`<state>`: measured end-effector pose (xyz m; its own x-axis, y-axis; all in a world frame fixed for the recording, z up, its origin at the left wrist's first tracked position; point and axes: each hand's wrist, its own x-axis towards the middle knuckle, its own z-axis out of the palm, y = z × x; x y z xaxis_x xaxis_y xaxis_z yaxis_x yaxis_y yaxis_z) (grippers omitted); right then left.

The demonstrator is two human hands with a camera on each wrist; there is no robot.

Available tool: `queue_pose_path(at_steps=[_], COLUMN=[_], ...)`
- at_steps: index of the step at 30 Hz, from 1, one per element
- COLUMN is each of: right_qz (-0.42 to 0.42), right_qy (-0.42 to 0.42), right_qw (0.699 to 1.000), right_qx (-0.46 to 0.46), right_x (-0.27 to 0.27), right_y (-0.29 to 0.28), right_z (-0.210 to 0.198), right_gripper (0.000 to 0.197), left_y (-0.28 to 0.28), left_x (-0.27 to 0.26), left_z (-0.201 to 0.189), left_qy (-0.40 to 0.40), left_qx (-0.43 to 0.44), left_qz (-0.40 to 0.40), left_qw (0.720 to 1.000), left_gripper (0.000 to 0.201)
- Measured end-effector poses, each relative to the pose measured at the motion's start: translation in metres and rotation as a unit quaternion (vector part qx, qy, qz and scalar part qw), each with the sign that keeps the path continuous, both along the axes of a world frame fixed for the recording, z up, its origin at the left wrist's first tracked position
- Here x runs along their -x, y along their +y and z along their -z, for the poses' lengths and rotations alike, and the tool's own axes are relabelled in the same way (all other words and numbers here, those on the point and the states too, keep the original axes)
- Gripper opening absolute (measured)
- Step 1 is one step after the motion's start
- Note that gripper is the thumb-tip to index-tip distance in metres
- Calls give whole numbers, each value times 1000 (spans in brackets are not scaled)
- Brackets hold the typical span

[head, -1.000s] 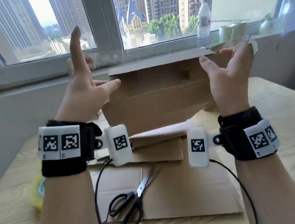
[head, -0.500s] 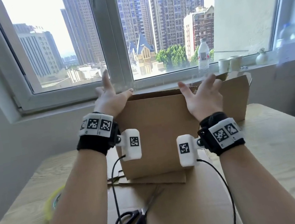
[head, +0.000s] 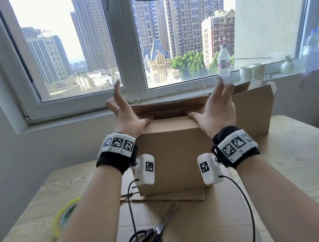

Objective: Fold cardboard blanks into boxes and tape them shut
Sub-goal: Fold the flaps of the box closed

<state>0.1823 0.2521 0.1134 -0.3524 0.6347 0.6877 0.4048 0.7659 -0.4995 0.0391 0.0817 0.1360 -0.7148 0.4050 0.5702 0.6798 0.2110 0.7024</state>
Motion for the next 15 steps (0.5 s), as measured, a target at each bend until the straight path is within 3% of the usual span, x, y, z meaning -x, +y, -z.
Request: queue_pose_path(at_steps=[8,11,15], right_qz=[-57,-70,-74], right_qy=[7,6,-61], right_qw=[998,997,993], right_qx=[-28,29,73], right_x=[13,14,15], right_y=[2,-5,-11], right_z=[4,-1,-22], right_gripper=[127,117,99], left_y=[-13,-14,-9], left_x=[0,-1,-2], left_z=[0,-4,-29], left_qy=[-84,-108,-162], left_qx=[-3,19,124], left_qz=[-12,-35,-61], left_qw=[996,993,977], left_gripper=[131,126,126])
